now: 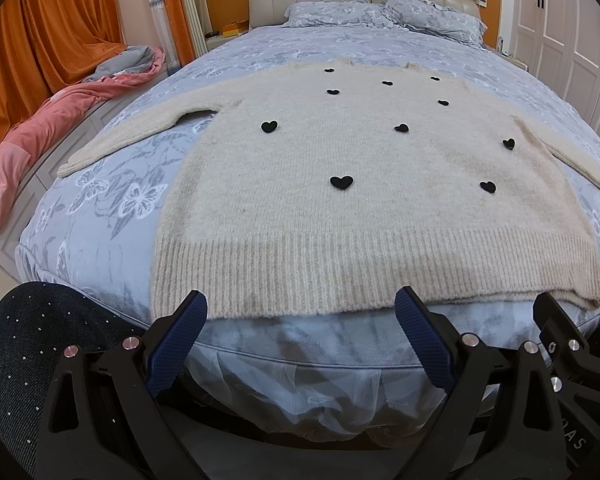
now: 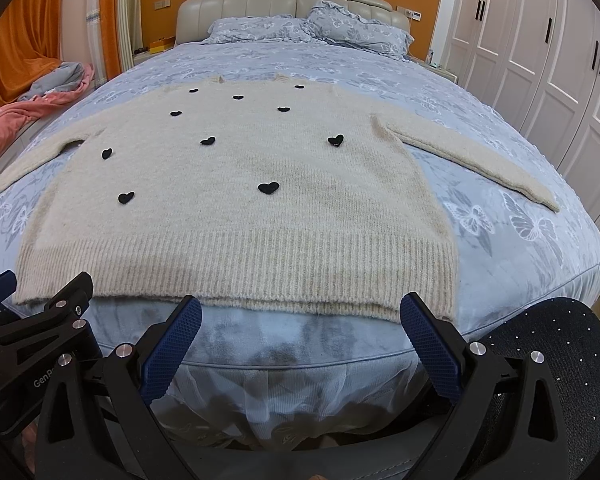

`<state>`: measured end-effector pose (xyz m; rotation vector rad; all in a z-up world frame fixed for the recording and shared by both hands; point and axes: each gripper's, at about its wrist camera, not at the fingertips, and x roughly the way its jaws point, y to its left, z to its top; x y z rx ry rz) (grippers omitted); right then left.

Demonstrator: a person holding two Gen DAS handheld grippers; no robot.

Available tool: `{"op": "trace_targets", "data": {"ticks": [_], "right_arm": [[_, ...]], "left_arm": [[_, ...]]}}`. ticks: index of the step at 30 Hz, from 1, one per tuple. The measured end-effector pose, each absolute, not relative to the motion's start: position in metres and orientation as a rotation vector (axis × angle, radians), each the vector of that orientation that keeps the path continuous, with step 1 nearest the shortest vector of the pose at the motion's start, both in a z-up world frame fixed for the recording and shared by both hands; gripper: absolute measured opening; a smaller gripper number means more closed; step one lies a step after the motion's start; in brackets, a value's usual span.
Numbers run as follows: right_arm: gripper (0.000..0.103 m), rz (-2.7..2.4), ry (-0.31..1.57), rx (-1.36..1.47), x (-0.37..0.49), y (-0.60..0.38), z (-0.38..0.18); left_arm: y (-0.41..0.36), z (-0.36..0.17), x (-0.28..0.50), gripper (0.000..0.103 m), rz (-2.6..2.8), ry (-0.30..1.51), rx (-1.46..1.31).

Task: Fold small clothes

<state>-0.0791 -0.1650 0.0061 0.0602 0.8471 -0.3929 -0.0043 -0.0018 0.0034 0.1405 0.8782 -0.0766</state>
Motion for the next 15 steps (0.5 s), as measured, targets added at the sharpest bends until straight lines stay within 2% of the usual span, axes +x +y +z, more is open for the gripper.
{"op": "trace_targets", "data": {"ticks": [15], "right_arm": [[0.098, -0.394, 0.846, 0.057, -0.0791, -0.165, 0.006]], "left_arm": [[-0.0017, 0.0036, -0.0046, 0.093, -0.076, 0.878, 0.142]]}}
